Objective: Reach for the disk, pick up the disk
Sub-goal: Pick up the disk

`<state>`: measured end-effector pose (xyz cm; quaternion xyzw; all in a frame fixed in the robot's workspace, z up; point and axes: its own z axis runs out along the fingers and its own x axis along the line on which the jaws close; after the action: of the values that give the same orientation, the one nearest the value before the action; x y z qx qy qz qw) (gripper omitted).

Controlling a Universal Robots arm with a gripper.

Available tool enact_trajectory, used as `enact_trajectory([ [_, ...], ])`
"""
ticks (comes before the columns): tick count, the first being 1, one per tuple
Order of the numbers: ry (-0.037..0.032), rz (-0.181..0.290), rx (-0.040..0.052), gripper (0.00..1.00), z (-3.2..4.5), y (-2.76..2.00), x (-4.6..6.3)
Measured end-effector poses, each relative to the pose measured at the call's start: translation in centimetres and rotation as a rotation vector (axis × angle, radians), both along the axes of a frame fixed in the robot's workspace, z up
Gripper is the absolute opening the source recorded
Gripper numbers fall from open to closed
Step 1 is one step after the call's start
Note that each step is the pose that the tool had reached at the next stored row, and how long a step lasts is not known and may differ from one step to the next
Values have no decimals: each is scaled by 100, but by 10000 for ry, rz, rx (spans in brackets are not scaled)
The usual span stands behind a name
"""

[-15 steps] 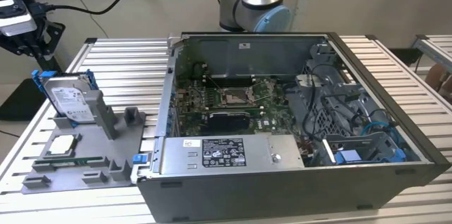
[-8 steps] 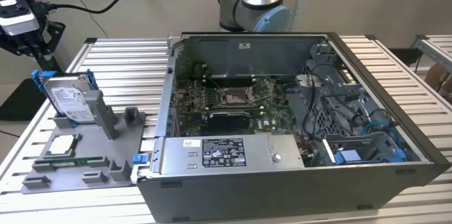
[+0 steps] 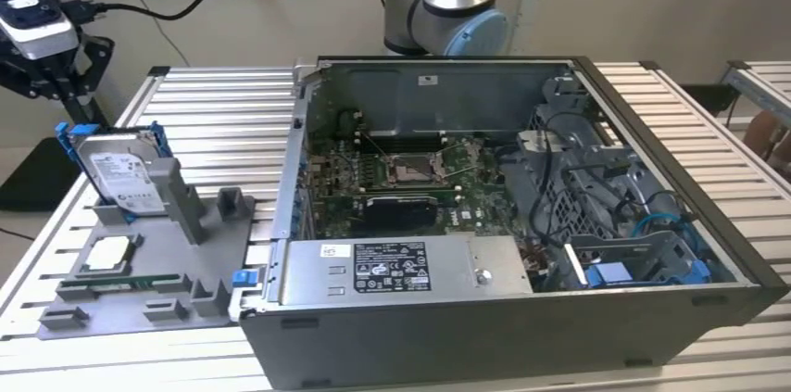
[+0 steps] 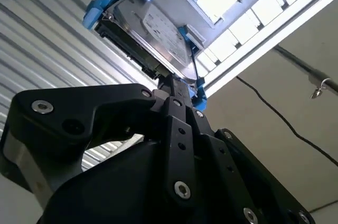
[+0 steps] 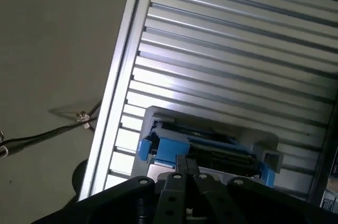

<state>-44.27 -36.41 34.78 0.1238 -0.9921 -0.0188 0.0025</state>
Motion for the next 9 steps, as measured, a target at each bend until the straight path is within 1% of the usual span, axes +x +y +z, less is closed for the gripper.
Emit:
enact_trajectory([
  [9, -1, 1590, -17, 0, 2, 0, 0],
])
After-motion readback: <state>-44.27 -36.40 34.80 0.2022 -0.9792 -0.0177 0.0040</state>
